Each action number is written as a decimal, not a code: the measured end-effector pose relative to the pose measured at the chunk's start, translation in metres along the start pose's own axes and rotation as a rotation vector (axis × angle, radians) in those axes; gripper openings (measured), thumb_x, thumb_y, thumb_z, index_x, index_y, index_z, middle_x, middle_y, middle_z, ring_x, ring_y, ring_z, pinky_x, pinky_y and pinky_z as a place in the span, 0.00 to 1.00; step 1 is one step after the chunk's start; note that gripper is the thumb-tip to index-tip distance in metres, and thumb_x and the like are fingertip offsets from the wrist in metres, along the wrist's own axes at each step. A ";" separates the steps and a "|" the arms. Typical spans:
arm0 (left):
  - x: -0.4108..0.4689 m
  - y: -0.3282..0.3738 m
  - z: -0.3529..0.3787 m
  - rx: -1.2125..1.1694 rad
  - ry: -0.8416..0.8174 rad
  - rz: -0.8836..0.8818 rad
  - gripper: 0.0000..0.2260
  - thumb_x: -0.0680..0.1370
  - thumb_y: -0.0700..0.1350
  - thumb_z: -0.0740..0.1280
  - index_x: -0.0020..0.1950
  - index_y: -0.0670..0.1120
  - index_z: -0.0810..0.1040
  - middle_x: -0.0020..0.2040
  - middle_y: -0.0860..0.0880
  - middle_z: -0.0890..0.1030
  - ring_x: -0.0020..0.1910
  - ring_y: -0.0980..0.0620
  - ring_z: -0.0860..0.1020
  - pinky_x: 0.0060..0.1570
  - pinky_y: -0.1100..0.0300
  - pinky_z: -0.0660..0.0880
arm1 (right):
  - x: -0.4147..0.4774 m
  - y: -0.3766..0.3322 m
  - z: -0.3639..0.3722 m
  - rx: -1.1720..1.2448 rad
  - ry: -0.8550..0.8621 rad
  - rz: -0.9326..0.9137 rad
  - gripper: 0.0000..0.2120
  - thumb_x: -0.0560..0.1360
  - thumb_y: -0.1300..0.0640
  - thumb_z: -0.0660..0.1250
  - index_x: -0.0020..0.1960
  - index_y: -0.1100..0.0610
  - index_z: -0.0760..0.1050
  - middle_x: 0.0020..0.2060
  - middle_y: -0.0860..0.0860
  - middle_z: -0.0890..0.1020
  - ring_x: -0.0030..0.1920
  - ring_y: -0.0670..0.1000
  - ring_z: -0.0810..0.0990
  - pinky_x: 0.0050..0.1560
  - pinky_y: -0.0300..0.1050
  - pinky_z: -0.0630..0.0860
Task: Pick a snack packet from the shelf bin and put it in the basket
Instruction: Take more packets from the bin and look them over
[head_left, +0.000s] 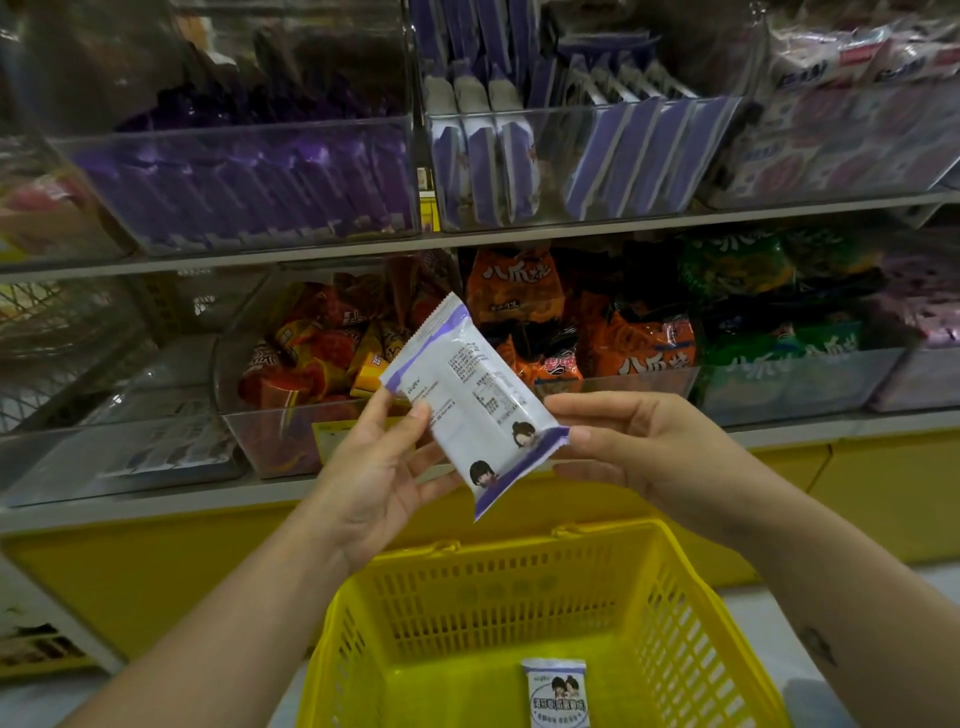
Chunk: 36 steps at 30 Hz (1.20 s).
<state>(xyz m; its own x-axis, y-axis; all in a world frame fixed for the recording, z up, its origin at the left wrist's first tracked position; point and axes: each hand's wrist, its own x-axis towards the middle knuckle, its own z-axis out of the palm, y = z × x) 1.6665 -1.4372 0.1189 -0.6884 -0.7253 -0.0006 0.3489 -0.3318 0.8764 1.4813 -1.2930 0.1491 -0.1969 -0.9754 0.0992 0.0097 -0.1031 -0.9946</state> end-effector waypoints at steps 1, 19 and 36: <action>0.000 -0.001 0.001 -0.002 0.010 0.004 0.21 0.70 0.45 0.67 0.63 0.53 0.74 0.55 0.45 0.84 0.48 0.47 0.84 0.36 0.51 0.81 | 0.000 0.001 0.001 -0.019 0.024 -0.005 0.14 0.71 0.60 0.68 0.56 0.55 0.79 0.50 0.52 0.86 0.53 0.51 0.84 0.47 0.40 0.81; -0.005 -0.001 0.012 0.155 0.114 0.254 0.20 0.68 0.45 0.71 0.58 0.54 0.73 0.52 0.51 0.85 0.51 0.49 0.84 0.35 0.57 0.80 | 0.008 0.023 0.018 -0.127 0.172 0.040 0.18 0.74 0.71 0.68 0.55 0.50 0.77 0.48 0.47 0.86 0.44 0.48 0.86 0.40 0.37 0.80; -0.013 -0.006 0.023 0.295 0.175 0.423 0.18 0.69 0.51 0.71 0.57 0.60 0.70 0.49 0.56 0.84 0.48 0.56 0.84 0.36 0.61 0.80 | 0.005 0.031 0.036 -0.106 0.050 0.021 0.31 0.65 0.68 0.76 0.62 0.46 0.73 0.53 0.44 0.83 0.50 0.49 0.85 0.45 0.39 0.79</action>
<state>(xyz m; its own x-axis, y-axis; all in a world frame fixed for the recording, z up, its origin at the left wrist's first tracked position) 1.6591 -1.4120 0.1244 -0.4020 -0.8566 0.3235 0.3617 0.1760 0.9155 1.5157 -1.3082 0.1194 -0.2461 -0.9660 0.0795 -0.0884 -0.0593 -0.9943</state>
